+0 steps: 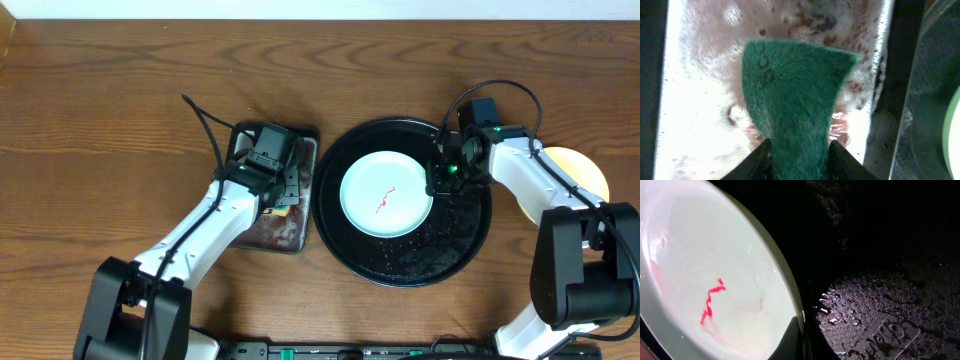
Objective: Clean dirty plates on tray and stack at the side
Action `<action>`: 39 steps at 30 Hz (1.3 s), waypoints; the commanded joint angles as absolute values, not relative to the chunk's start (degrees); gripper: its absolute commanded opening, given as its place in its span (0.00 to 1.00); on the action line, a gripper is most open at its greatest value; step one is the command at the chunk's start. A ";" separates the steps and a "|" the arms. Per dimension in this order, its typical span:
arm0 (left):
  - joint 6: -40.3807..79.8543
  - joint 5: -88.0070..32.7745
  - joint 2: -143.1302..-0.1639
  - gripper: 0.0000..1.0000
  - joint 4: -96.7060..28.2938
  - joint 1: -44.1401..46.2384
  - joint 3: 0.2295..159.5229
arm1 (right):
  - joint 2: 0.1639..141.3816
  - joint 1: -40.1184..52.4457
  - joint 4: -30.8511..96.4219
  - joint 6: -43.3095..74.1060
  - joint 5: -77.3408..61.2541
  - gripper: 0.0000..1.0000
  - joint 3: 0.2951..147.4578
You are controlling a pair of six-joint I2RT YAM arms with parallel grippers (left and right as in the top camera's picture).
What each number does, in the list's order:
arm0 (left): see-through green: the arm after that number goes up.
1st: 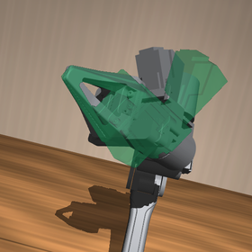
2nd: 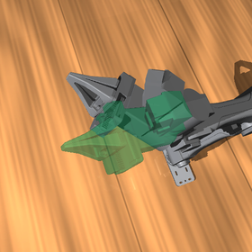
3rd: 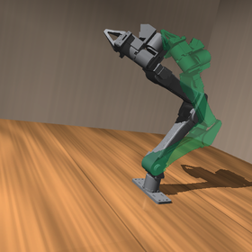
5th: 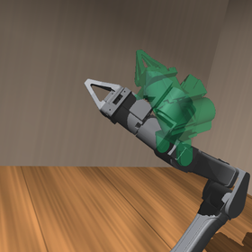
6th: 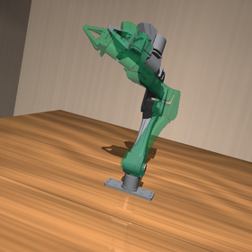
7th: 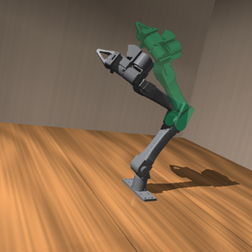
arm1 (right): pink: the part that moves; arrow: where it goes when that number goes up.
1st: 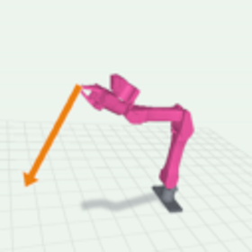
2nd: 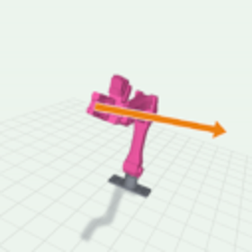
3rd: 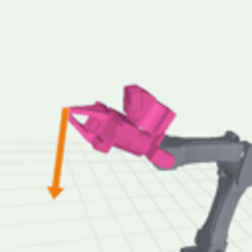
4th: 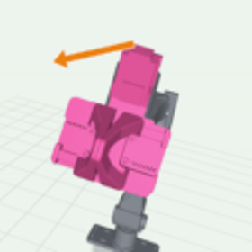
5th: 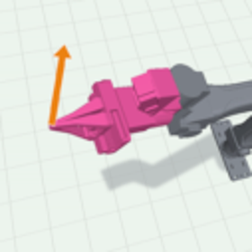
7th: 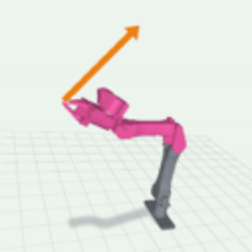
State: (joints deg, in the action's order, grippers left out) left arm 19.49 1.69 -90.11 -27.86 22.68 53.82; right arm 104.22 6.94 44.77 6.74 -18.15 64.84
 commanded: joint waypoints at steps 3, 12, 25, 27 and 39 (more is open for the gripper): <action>19.33 1.76 -90.48 0.43 -29.36 22.81 54.59 | 104.31 7.22 44.75 6.17 -18.26 0.01 64.64; 19.33 1.76 -90.67 0.61 -29.50 22.81 54.59 | 104.31 7.22 44.75 6.17 -18.26 0.01 64.64; 19.35 1.76 -98.06 0.56 -27.68 22.81 53.69 | 104.31 7.22 44.75 6.17 -18.26 0.01 64.64; 19.38 1.74 -99.04 0.39 -27.33 22.81 53.69 | 104.31 7.22 44.75 6.17 -18.26 0.01 64.64; 19.35 1.76 -96.60 0.07 -27.99 22.79 54.15 | 104.31 7.22 44.77 6.15 -18.24 0.01 64.64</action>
State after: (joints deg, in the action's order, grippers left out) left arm 19.44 1.67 -98.06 -27.07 22.72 53.82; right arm 104.22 6.94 44.86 6.74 -18.00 64.84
